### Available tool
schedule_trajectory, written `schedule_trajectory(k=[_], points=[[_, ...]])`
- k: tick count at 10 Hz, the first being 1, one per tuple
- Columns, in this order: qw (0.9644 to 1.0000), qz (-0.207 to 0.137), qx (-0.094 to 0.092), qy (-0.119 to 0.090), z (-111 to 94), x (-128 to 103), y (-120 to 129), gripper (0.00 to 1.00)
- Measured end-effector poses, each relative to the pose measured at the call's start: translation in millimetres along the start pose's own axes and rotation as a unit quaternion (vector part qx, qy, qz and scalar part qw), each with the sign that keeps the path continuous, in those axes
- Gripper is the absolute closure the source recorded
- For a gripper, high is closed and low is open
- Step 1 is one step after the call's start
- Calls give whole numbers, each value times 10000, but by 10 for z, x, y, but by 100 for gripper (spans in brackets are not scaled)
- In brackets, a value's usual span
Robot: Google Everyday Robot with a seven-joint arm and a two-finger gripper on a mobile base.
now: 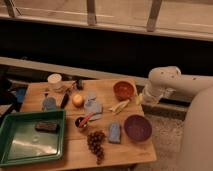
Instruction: Stack bowls on top of each other
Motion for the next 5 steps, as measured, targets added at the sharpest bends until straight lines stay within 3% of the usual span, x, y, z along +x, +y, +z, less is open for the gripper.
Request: schedule_trajectory(k=[3,5], points=[[9994,36,85,-343,-235,-262,20,39],[9987,42,92,-500,-279,-521,50,39]])
